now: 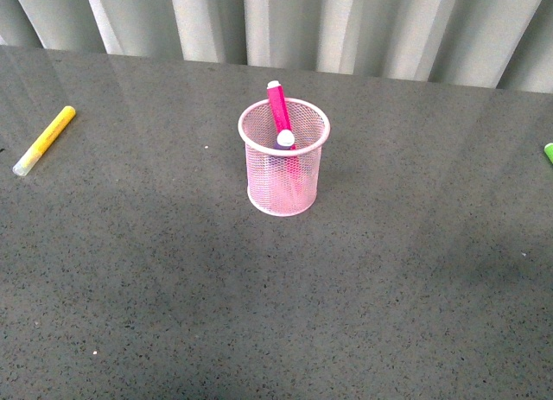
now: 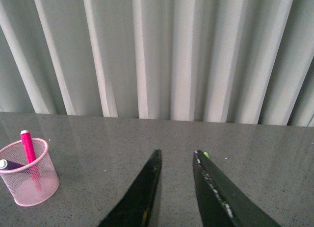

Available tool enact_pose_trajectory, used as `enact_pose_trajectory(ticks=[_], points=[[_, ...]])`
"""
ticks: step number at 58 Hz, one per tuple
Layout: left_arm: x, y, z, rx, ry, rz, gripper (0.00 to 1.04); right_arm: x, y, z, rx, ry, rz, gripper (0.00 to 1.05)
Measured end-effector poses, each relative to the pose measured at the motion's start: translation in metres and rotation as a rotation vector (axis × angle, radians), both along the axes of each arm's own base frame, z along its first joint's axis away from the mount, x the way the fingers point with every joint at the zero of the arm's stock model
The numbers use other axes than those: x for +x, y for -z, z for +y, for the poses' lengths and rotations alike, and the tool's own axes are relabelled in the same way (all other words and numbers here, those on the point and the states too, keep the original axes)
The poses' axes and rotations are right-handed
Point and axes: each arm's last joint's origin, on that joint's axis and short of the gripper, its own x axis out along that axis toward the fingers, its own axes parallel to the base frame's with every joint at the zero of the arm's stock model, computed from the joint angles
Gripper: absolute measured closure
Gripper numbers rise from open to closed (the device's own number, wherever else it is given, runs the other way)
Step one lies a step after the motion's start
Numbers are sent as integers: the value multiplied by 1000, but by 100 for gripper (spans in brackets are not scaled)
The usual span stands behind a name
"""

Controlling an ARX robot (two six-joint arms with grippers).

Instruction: Insert purple and pink pens into pink cup

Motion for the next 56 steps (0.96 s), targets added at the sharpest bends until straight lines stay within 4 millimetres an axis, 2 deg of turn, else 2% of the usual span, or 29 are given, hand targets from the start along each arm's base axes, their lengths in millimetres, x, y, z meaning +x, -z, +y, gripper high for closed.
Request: enact_pose_trajectory(ticks=[4,12,21,56], points=[[0,0,0,0,0,0,7,0,0,0,0,0,0,67],[0,0,0,0,0,0,7,0,0,0,0,0,0,31],[0,0,0,0,0,0,7,0,0,0,1,0,0,5],[0,0,0,0,0,0,7,0,0,0,1,0,0,7]])
